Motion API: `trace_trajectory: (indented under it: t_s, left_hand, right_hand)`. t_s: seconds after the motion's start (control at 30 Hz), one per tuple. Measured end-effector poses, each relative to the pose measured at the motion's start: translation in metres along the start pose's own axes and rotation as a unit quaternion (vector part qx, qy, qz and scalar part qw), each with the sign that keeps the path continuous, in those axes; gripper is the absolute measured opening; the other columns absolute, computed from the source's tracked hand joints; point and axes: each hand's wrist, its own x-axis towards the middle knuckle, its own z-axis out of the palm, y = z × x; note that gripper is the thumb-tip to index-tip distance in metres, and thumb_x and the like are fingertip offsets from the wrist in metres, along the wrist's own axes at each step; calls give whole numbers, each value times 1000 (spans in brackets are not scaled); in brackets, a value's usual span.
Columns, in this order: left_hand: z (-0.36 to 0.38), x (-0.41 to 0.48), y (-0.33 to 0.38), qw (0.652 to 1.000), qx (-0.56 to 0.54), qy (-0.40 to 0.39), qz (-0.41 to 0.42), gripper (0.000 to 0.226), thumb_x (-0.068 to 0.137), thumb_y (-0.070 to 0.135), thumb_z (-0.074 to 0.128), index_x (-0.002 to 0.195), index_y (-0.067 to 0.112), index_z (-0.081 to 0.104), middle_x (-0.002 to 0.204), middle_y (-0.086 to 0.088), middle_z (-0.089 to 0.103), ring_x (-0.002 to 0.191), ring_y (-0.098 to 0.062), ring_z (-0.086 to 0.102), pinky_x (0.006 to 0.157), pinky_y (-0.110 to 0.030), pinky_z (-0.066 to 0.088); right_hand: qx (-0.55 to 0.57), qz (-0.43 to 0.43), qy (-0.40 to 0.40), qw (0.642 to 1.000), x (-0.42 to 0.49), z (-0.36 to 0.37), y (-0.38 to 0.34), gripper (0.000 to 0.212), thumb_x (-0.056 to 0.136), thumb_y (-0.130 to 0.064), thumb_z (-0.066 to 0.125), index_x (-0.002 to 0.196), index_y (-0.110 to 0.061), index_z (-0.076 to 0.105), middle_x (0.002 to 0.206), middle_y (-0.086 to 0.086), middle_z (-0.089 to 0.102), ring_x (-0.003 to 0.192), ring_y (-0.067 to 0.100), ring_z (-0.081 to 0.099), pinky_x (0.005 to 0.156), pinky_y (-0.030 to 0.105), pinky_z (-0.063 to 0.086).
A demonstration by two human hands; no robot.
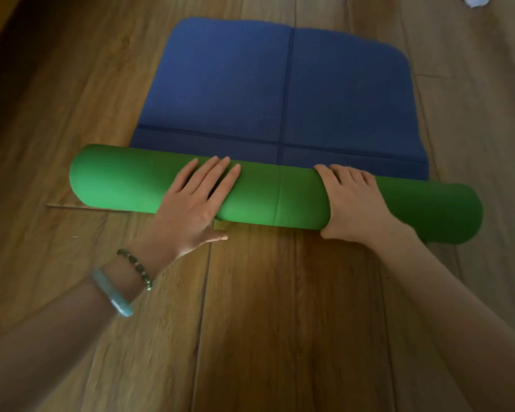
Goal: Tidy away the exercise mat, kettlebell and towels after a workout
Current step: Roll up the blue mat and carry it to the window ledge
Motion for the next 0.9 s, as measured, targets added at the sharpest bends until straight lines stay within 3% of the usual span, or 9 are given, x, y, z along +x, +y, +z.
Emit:
trace_trajectory:
  t_s: [0.1, 0.2, 0.3, 0.37, 0.47, 0.57, 0.63, 0.73, 0.9]
  left_hand:
    - [6, 11, 0, 999, 10, -6, -45, 127, 45, 56, 86, 145, 10, 24, 145, -19, 39, 134, -34, 37, 112, -46, 21]
    - [9, 23, -3, 999, -3, 0, -45, 117, 45, 46, 89, 141, 9, 34, 136, -20, 48, 126, -35, 45, 109, -47, 27]
    - [9, 35, -13, 999, -8, 2, -37, 114, 43, 46, 89, 139, 10, 39, 131, -17, 53, 121, -34, 49, 106, -46, 30]
    - [3, 42, -18, 999, -12, -18, -36, 112, 46, 48, 86, 141, 13, 38, 134, -12, 51, 122, -30, 48, 107, -44, 28]
    - [-6, 57, -23, 995, -37, -82, -38, 113, 54, 53, 81, 147, 21, 23, 145, -2, 39, 131, -22, 36, 112, -39, 16]
    - [-9, 61, -25, 996, -23, -78, -49, 117, 52, 55, 81, 147, 24, 21, 145, -1, 37, 133, -20, 34, 116, -41, 7]
    - [-5, 51, -25, 997, -9, -52, -62, 122, 51, 53, 84, 149, 23, 18, 147, -5, 36, 136, -24, 32, 117, -44, 8]
    - [4, 37, -22, 996, 41, -48, -69, 131, 49, 50, 87, 150, 20, 10, 149, -14, 32, 139, -31, 27, 116, -47, 13]
    - [2, 48, -17, 991, 71, -66, -88, 116, 59, 42, 85, 147, 19, 13, 144, -15, 35, 134, -33, 31, 113, -46, 18]
  right_hand:
    - [27, -3, -62, 998, 17, -14, 7, 115, 56, -43, 79, 146, -19, 11, 143, 8, 32, 132, 27, 31, 113, 45, 17]
    - [40, 18, -87, 995, 17, -20, 2, 122, 58, -42, 80, 148, -23, -1, 148, 11, 23, 139, 29, 18, 115, 51, 4]
    - [69, 12, -24, 997, -1, -12, -11, 125, 61, -42, 78, 146, -31, -13, 155, 11, 4, 144, 27, -3, 115, 50, -7]
    - [64, 6, 27, 998, -10, -2, -21, 123, 64, -40, 77, 147, -31, -14, 157, 10, -3, 144, 26, -7, 115, 48, -7]
    - [1, 22, 74, 997, -2, 10, -20, 123, 62, -33, 81, 149, -25, -7, 156, 16, 7, 144, 31, 3, 114, 51, 0]
    - [-19, 36, 87, 995, 15, 13, -15, 122, 57, -32, 85, 149, -25, 5, 149, 20, 25, 139, 35, 21, 111, 54, 14]
    - [-27, 35, 104, 994, 23, 13, -12, 118, 53, -31, 86, 146, -24, 14, 143, 20, 35, 134, 35, 31, 108, 55, 21]
    - [-31, 36, 102, 994, 26, 12, -11, 113, 55, -29, 84, 146, -24, 17, 142, 18, 36, 133, 34, 31, 108, 53, 20]
    - [-29, 29, 83, 996, 30, 2, -9, 110, 54, -32, 82, 145, -24, 21, 139, 16, 38, 128, 32, 35, 106, 51, 22]
